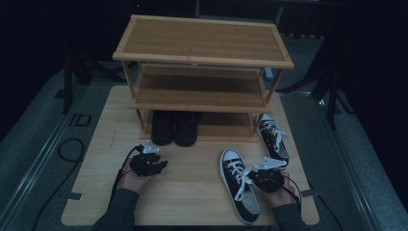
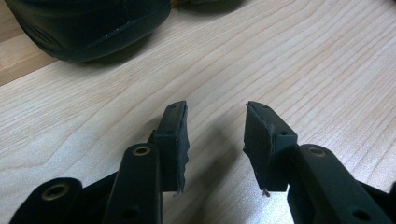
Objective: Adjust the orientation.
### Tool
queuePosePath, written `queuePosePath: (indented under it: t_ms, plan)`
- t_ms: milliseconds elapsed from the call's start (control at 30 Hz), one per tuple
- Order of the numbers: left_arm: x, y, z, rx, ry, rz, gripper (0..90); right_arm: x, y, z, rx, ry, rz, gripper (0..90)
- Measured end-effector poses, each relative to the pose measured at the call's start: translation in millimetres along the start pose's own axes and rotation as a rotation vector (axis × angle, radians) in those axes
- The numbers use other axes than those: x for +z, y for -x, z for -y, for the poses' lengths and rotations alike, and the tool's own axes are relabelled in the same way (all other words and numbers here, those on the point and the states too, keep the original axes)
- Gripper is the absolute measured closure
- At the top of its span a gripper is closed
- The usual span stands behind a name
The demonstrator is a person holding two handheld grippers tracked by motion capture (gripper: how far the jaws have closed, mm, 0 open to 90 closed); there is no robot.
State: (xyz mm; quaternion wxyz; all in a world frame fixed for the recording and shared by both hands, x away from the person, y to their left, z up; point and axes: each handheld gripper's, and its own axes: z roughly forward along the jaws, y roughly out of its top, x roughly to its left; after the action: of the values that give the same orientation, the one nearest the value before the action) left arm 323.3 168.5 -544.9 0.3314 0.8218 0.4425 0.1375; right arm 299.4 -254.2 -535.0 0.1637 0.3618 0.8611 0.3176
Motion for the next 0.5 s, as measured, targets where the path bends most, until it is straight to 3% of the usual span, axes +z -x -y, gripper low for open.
queuePosePath:
  t_ms: [200,233,333,500]
  plan:
    - [1.1,0.1,-0.2,0.004,-0.006,0.000,59.6,15.1,8.0,-16.3,-0.020,0.001,-0.042,90.0]
    - [1.4,0.4,-0.1,0.002,-0.007,0.001,59.6,20.4,9.9,-21.6,-0.030,-0.001,-0.071,90.0]
    - [1.6,0.8,-0.2,0.004,-0.007,0.001,59.6,24.0,10.7,-26.5,-0.051,-0.009,-0.075,89.8]
    - [1.4,-0.2,0.4,0.010,-0.014,-0.002,59.6,18.2,12.8,-33.7,-0.069,-0.009,-0.060,80.8]
